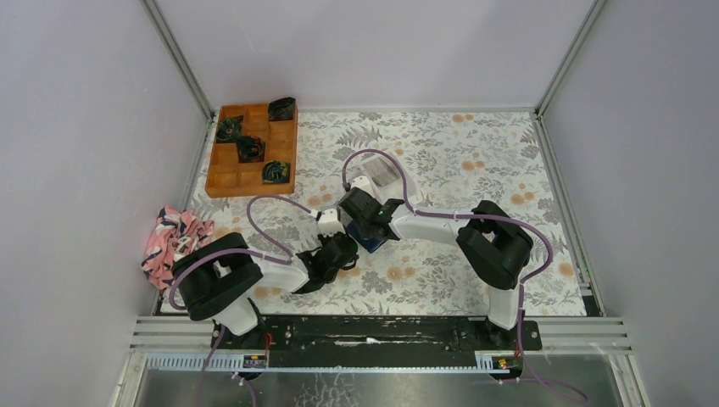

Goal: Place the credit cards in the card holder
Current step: Close the card holder at the center of the board.

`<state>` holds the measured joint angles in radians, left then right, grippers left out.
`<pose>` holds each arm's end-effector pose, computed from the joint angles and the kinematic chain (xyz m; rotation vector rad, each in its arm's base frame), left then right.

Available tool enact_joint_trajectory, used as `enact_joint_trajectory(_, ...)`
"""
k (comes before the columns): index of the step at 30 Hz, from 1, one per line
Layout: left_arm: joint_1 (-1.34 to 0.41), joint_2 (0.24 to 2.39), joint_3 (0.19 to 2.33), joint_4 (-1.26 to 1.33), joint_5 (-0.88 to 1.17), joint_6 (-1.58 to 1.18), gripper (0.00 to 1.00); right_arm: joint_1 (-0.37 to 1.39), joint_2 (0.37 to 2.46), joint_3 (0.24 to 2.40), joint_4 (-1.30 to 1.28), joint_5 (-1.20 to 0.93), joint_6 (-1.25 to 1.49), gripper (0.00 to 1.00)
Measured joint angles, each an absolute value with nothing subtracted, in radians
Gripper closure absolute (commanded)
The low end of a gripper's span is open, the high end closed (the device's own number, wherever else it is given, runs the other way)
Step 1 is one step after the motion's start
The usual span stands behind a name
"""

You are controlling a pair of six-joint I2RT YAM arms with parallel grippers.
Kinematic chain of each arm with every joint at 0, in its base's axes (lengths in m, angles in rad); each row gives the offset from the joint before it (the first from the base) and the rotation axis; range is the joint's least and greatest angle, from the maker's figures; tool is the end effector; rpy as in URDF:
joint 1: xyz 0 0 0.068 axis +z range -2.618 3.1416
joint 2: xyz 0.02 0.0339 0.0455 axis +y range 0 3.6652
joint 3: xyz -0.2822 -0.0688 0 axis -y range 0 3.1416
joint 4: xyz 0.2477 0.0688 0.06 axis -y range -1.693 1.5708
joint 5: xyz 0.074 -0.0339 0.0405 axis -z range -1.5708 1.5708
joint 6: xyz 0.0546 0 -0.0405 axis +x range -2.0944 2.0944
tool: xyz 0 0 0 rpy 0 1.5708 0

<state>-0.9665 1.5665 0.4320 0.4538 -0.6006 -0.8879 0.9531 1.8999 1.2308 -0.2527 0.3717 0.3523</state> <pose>0.1790 -0.2049 0.1216 -0.2298 2.1326 -0.4153 0.2584 0.3294 0.1745 -0.5667 2.3440 0.1322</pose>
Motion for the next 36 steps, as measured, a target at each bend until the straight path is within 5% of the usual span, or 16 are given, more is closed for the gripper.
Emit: enact_joint_trajectory(36, -0.952, 1.578, 0.432, 0.481, -0.586, -0.888, 0.87, 0.955, 1.9, 1.238, -0.261, 0.377, 0.344, 0.9)
